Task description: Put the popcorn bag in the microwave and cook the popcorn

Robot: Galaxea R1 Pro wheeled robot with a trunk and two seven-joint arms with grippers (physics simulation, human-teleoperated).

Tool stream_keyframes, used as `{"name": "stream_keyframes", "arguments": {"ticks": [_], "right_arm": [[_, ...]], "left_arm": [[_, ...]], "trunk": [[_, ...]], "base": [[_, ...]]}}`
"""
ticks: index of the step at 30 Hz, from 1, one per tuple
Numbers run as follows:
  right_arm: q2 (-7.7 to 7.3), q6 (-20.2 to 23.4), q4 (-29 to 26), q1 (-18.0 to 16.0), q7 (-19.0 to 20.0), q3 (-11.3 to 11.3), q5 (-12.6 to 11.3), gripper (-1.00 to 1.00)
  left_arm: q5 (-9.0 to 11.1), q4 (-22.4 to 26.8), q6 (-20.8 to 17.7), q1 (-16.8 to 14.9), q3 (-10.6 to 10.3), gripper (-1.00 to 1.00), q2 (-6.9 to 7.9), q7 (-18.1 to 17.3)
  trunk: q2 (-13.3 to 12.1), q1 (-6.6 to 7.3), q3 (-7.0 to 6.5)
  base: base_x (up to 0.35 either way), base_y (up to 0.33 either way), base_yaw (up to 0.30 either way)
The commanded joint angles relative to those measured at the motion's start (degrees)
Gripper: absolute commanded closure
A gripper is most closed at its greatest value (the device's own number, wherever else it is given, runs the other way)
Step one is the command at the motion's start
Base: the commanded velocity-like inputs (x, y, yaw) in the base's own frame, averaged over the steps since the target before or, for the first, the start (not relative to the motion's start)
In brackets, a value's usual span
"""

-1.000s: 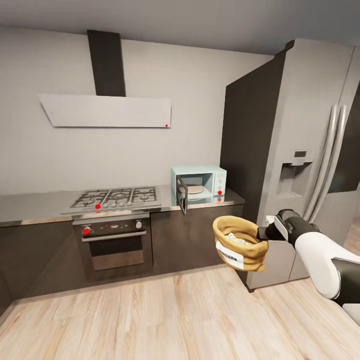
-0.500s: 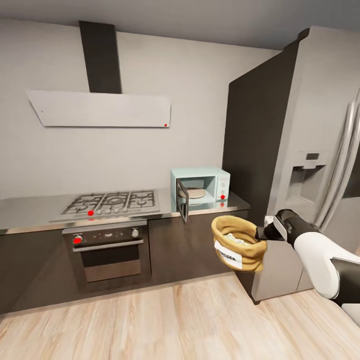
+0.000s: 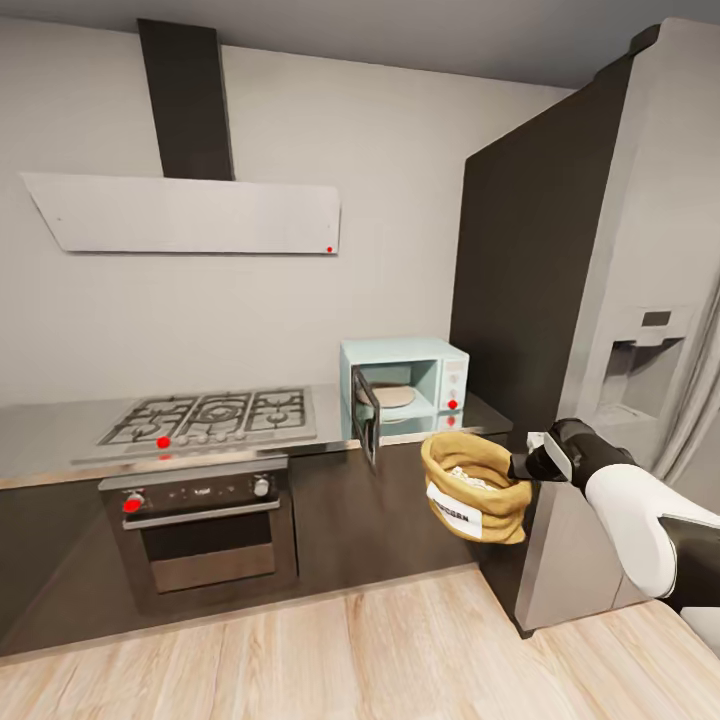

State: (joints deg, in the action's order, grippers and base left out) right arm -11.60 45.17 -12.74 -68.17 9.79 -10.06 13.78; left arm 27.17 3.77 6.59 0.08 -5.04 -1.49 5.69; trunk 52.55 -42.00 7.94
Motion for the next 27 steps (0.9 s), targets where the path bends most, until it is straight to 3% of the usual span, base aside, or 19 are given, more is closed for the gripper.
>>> {"name": "stream_keyframes", "arguments": {"ticks": [1,15,27], "right_arm": [[0.04,0.25,-0.09,-0.03,0.49,-0.4,0.53,1.0],[0.5,0.26,0.31,-0.03,0.49,-0.4,0.56,1.0],[0.58,0.18,0.69,-0.03,0.41,-0.4,0.72,1.0]], "left_arm": [[0.42,0.1,0.09,0.01,-0.49,-1.0,-0.01,0.29],[0.42,0.1,0.26,0.01,-0.49,-1.0,-0.01,0.29],[1.3,0.36,0.53,0.01,0.46,-1.0,-0.01,1.16]], "trunk": [[0.04,-0.04,0.08],[0.04,-0.04,0.08],[-0.76,0.4,-0.28]], "base": [[0.313,0.0,0.0],[0.31,0.0,0.0],[0.015,0.0,0.0]]}}
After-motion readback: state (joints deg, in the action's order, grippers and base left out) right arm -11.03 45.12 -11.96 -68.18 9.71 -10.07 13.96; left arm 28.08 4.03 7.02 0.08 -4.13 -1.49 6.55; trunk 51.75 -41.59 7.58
